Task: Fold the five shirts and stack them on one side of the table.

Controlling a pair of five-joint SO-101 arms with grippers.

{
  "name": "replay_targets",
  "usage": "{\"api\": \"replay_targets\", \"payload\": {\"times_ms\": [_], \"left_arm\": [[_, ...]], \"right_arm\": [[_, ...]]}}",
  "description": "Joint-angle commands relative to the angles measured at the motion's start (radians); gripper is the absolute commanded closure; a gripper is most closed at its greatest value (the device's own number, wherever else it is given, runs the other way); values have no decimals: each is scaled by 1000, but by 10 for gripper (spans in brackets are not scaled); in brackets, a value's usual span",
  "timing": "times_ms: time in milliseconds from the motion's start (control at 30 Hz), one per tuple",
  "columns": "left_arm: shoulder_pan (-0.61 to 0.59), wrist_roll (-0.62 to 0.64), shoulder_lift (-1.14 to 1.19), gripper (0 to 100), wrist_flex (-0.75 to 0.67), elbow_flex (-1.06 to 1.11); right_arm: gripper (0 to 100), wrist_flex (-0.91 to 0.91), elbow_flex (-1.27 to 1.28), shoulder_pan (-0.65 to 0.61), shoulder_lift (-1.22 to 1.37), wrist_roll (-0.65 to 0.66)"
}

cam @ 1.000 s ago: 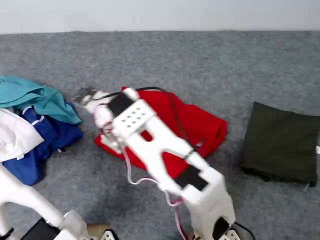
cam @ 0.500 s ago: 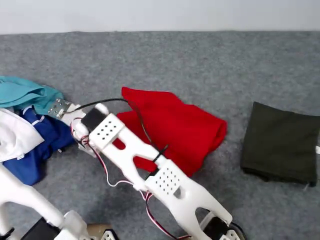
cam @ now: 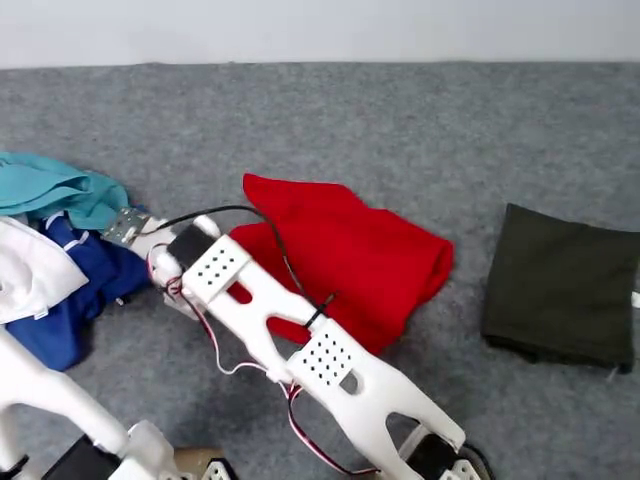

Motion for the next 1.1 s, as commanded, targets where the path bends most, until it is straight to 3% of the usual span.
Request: {"api": "replay_targets", "payload": {"times_ms": [0, 33, 233, 500, 1067], "left_arm": [[-2, -2, -38, 837, 5, -4], [-2, -2, -38, 838, 5, -4], [-2, -2, -38, 838, 5, -4], [0, -2, -38, 838, 5, -4], [5, -6, -38, 838, 6, -5]], "right_arm": [[958, 41, -29, 48, -10, -6], [995, 41, -31, 58, -10, -6], [987, 105, -72, 85, -41, -6], [989, 107, -11, 93, -297, 57], [989, 105, 976, 97, -1293, 170]]}}
